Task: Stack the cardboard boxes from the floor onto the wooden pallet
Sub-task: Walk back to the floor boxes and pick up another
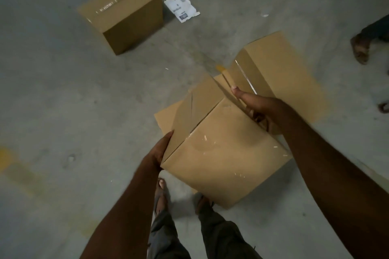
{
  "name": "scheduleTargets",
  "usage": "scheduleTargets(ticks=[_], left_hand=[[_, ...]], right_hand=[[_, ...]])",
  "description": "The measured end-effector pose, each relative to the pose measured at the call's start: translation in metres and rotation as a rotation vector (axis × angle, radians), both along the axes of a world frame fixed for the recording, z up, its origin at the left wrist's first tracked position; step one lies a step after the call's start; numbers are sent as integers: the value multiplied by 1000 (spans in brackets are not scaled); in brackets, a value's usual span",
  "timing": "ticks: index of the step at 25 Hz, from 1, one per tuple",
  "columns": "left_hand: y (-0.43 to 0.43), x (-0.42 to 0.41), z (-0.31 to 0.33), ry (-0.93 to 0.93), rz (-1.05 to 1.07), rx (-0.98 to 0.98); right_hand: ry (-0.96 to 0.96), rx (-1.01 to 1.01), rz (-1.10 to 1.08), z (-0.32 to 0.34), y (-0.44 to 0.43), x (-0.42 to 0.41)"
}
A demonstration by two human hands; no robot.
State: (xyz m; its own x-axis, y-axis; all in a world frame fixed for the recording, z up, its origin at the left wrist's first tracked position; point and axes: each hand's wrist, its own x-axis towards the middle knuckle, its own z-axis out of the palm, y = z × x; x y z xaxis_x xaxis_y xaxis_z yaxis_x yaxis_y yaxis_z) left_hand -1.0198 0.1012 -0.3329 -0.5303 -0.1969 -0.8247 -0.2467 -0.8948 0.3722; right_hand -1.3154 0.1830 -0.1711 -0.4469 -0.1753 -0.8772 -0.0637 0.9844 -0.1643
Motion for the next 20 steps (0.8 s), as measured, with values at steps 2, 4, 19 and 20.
scheduleTargets(ticks=[2,4,19,20], left_hand=[[2,-7,1,-68,-58,25],[7,-11,1,-137,-95,56],[-30,-1,94,97,59,-131],[-40,4,110,123,41,-193]], right_hand=[[-29,28,-40,-2,1,-6],[-54,79,-111,-13,9,-5],[-270,-522,-387,35,35,38],[-287,-584,-385,42,36,45]])
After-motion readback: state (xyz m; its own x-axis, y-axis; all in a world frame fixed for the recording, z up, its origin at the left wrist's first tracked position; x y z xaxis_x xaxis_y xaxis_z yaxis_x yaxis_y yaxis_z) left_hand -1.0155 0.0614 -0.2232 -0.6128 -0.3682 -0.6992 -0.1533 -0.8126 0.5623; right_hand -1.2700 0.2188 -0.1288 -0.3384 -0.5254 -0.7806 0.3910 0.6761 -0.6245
